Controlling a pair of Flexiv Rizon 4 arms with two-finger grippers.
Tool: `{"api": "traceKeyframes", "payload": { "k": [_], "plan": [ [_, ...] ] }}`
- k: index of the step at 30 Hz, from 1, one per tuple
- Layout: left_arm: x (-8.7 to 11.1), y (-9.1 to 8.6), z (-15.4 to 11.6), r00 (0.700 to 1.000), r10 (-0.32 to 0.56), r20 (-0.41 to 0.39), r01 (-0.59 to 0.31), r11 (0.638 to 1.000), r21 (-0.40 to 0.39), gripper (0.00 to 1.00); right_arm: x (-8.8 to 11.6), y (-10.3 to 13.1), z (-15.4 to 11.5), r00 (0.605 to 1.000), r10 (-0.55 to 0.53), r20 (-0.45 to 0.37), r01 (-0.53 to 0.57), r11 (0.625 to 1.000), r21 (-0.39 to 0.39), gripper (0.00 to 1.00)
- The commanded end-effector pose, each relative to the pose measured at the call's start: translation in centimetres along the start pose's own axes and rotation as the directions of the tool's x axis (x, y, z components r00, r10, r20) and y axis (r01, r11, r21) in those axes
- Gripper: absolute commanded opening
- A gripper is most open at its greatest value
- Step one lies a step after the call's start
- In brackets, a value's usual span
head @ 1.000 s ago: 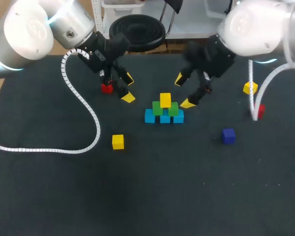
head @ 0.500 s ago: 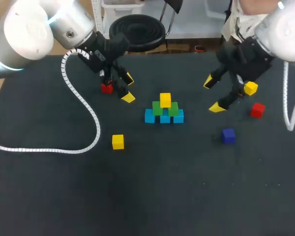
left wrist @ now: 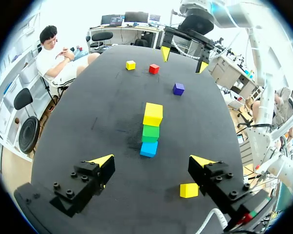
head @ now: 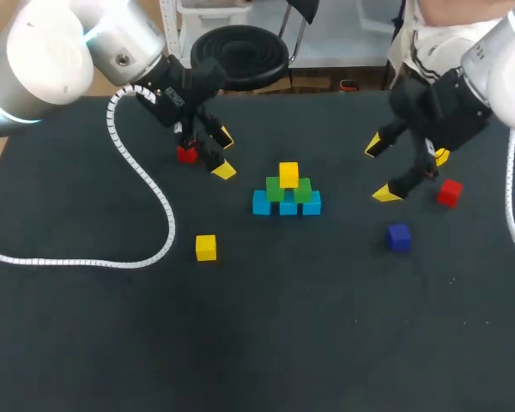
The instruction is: Place the blue cubes, place green cubes on the blue cubes, place the yellow cubes on the green cubes, then place the red cubes on the yellow cubes, and place purple cube on the red cubes.
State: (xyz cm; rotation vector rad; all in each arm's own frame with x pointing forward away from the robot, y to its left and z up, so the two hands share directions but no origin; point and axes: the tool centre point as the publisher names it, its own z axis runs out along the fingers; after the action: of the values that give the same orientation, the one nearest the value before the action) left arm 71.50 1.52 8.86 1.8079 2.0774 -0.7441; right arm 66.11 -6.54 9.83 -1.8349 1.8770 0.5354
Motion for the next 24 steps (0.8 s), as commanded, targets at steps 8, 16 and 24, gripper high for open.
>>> {"api": "traceKeyframes", "payload": {
  "k": [8, 16, 24],
  "plan": [
    [0.1, 0.0, 0.0, 1.0, 0.002, 0.001, -0.002, 1.0, 0.0, 1.0, 5.2, 0.4, -4.3, 0.997, 0.061, 0.037, -0.064, 0.995, 0.077, 1.0],
    [0.1, 0.0, 0.0, 1.0, 0.002, 0.001, -0.002, 1.0, 0.0, 1.0, 10.4, 0.7, -8.4, 0.992, 0.037, 0.124, -0.055, 0.988, 0.143, 1.0],
    [0.1, 0.0, 0.0, 1.0, 0.002, 0.001, -0.002, 1.0, 0.0, 1.0, 14.6, -1.0, -9.4, 0.981, -0.114, 0.156, 0.1, 0.99, 0.096, 1.0]
  ]
}}
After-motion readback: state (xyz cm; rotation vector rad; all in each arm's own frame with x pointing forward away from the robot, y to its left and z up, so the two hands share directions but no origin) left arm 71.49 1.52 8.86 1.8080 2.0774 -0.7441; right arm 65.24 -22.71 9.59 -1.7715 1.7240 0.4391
